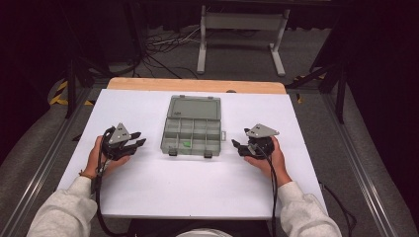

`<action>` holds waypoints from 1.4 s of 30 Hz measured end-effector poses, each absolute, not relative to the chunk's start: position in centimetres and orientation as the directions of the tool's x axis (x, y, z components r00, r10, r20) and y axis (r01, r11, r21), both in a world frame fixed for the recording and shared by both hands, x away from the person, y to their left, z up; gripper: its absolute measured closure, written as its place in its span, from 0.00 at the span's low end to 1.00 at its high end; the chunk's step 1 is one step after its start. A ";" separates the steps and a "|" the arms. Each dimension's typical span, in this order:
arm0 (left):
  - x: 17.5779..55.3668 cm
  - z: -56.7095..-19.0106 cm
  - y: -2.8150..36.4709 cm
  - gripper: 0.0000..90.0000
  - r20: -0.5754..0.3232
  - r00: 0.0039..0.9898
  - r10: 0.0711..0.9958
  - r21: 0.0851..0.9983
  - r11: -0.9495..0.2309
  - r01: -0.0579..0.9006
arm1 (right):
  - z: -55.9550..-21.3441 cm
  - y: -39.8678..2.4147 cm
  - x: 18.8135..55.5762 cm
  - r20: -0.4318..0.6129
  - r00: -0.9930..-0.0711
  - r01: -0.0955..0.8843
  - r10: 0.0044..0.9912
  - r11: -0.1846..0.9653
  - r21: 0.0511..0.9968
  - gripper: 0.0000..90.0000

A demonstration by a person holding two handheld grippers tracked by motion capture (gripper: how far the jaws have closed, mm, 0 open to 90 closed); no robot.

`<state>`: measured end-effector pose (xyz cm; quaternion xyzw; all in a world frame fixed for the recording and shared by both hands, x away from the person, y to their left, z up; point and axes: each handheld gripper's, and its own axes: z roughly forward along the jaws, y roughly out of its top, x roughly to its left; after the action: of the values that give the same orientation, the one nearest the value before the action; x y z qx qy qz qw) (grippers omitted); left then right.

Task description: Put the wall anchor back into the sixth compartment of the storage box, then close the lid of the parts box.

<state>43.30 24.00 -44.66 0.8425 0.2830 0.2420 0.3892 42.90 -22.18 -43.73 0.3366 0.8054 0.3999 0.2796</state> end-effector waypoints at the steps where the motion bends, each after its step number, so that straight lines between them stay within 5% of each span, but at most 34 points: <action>1: 43.4 -44.5 24.0 0.82 0.200 0.720 0.665 0.789 -0.545 0.284 | -43.8 -22.2 43.0 -0.187 -0.610 0.319 0.770 0.455 0.831 0.48; 5: 43.9 -44.4 24.1 0.99 0.200 0.716 0.669 0.791 -0.541 0.285 | -43.9 -22.0 43.2 -0.173 -0.630 0.319 0.757 0.455 0.832 0.78; 10: 44.5 -44.4 24.0 1.00 0.185 0.724 0.664 0.787 -0.542 0.295 | -43.9 -21.7 43.5 -0.183 -0.660 0.312 0.728 0.488 0.815 1.00; 42: 54.6 -42.5 20.3 1.00 0.126 0.731 0.671 0.757 -0.541 0.366 | -40.8 -18.3 54.5 -0.159 -0.660 0.436 0.735 0.546 0.715 1.00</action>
<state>54.61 20.35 -42.46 0.8533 0.3038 0.2057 0.3706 54.55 -18.27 -40.77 0.3447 0.8495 0.3289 0.2268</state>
